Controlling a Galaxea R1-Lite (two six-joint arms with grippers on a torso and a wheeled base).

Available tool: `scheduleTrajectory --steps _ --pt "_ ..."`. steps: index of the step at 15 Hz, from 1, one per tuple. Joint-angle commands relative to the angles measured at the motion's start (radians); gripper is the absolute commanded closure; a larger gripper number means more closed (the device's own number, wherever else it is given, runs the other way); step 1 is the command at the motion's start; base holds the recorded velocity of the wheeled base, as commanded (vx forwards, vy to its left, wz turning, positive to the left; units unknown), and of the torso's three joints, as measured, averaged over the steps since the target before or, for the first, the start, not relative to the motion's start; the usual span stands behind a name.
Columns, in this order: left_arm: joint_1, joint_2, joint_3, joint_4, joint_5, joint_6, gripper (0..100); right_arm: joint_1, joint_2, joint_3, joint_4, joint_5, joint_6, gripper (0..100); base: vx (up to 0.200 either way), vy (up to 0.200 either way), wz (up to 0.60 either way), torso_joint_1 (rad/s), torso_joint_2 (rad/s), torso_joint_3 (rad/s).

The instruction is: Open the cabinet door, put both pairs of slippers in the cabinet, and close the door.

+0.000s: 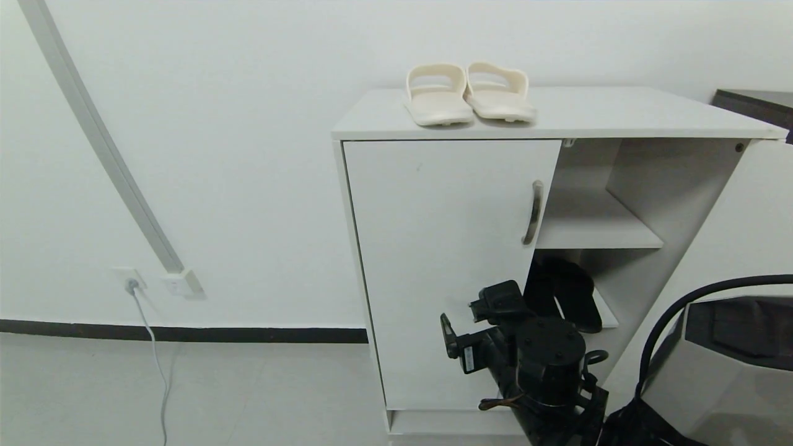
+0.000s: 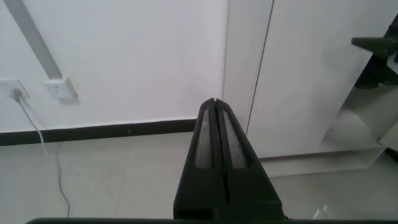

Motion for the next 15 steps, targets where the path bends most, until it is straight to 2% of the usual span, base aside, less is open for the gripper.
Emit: scheduleTrajectory --steps 1,8,15 --pt "0.000 0.002 0.000 0.001 0.000 0.000 100 0.000 0.001 0.003 0.000 -0.001 -0.001 0 0.000 0.000 0.00 0.090 -0.45 -0.349" --pt "0.000 0.002 0.000 0.001 0.000 0.000 100 0.000 0.002 0.002 0.000 -0.001 -0.001 0 0.000 0.000 0.00 0.129 -0.46 -0.337" --pt "0.000 0.002 0.000 0.001 0.000 0.000 100 0.000 0.001 0.002 0.000 -0.001 -0.001 0 0.000 0.000 0.00 0.181 -0.49 -0.317"
